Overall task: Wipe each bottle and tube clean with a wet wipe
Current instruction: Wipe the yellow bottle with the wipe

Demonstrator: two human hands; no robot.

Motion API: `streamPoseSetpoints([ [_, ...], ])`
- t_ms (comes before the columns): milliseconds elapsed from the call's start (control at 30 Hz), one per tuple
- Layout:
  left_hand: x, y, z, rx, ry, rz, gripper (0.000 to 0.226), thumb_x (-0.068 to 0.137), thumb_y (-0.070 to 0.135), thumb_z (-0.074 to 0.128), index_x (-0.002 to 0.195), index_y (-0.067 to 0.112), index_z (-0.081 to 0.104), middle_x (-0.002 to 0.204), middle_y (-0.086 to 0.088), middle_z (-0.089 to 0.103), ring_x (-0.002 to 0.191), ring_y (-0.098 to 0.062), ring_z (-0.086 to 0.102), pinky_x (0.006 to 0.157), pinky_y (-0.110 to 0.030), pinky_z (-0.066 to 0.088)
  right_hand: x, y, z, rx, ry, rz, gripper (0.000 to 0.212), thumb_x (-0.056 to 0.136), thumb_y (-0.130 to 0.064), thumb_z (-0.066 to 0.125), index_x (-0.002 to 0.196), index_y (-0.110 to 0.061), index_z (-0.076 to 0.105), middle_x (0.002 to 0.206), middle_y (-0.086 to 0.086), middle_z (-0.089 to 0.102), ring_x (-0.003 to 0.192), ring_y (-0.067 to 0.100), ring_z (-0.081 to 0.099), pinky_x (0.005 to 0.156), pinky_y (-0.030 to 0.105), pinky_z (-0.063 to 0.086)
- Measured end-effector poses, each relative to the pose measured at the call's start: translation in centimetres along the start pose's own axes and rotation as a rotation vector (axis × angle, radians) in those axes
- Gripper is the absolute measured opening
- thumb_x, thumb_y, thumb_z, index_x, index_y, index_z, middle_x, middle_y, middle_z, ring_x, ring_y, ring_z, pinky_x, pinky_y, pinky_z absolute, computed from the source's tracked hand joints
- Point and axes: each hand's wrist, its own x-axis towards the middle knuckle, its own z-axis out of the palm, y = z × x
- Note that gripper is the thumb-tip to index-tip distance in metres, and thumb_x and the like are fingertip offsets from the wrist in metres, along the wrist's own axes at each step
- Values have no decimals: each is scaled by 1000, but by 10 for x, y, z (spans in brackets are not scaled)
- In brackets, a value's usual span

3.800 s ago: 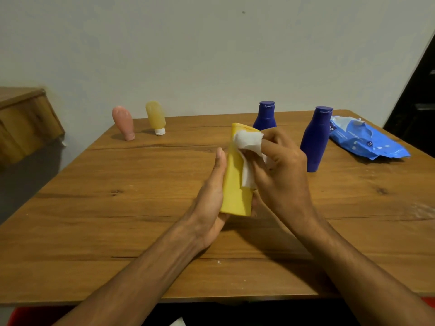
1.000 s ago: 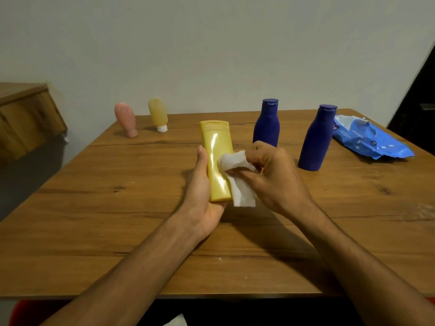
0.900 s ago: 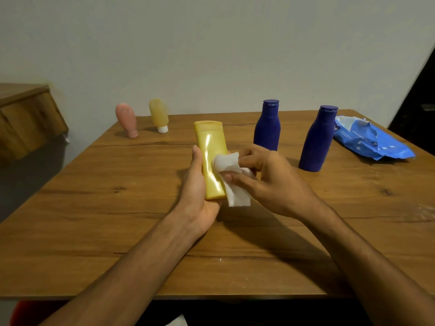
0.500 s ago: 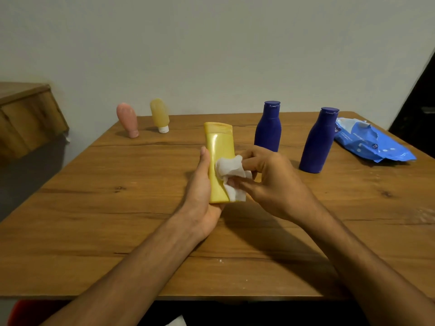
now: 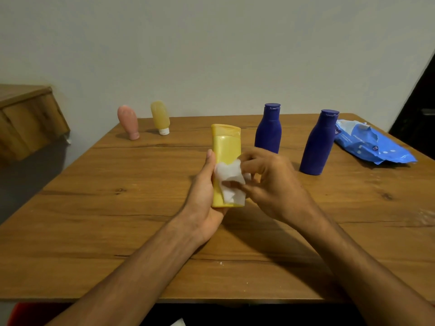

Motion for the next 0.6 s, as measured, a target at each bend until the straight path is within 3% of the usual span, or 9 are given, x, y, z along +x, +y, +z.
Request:
streamPoseSetpoints([
  [67,-2,-3,2,10,-50,1,56,98,56,35,136,20,55,122,-11,69,112,-25,65,87,-39,53,1,5,0,32,149,73,17,79,-26,72,78,-9,70,97,-5,60,88,6,57,71,21,52],
  [167,-2,-3,2,26,-83,22,53,100,53,34,131,19,60,114,-10,72,104,-22,68,82,-38,53,-1,4,-1,49,150,44,16,78,-25,72,70,-14,64,91,-7,55,84,9,57,66,28,55],
  [233,-2,-1,2,55,-110,51,52,100,51,33,128,17,61,112,-11,73,101,-22,68,85,-38,54,-1,3,0,64,159,45,18,78,-24,73,69,-12,63,91,-6,56,83,9,57,65,27,55],
  [367,-1,-3,2,117,-156,93,50,99,53,37,127,19,62,111,-13,71,92,-23,67,84,-43,51,2,9,1,61,346,70,13,78,-18,75,81,-7,71,92,-2,60,84,10,57,68,14,48],
  [500,-2,-7,3,114,-183,86,51,97,52,43,127,15,61,92,-11,68,76,-21,63,70,-40,50,2,14,-2,89,468,92,16,81,-20,72,86,-5,71,95,4,63,84,12,58,68,17,47],
  [600,-4,-7,3,142,-191,86,47,95,53,46,123,18,61,87,-9,68,72,-21,62,69,-39,48,3,17,-3,93,541,94,13,83,-19,71,88,-7,70,94,4,62,81,9,56,66,18,46],
])
